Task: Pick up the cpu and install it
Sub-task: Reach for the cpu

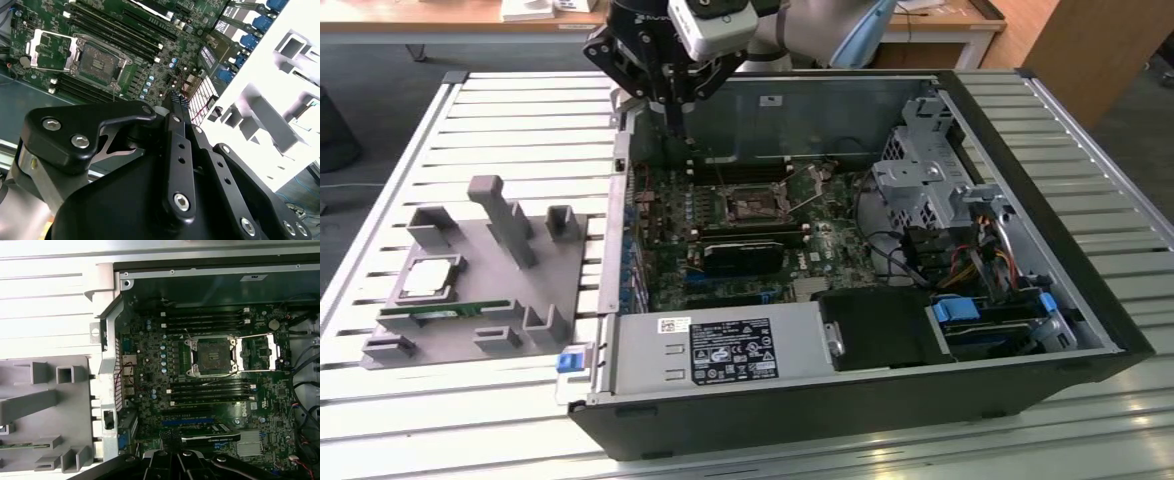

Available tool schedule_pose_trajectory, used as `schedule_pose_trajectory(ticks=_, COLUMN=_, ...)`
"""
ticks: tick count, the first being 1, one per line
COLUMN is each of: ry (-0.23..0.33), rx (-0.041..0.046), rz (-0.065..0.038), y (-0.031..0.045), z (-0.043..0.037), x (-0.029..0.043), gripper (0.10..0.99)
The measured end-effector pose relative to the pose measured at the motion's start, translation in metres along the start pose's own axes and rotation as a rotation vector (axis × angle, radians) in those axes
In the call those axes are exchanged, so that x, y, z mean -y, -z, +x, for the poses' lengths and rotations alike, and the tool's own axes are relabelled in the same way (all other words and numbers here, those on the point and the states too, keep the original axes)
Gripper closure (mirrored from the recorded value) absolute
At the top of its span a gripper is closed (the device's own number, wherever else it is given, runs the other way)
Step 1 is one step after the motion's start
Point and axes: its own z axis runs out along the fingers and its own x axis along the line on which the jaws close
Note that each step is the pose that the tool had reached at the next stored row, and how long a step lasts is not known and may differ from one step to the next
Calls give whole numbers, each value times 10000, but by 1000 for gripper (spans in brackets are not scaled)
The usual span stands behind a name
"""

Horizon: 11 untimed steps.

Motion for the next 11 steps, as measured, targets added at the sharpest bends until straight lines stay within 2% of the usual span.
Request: schedule_pose_trajectory(ticks=11, ry=-1, rx=-18, rz=1, y=-7, z=20, x=2, gripper=980)
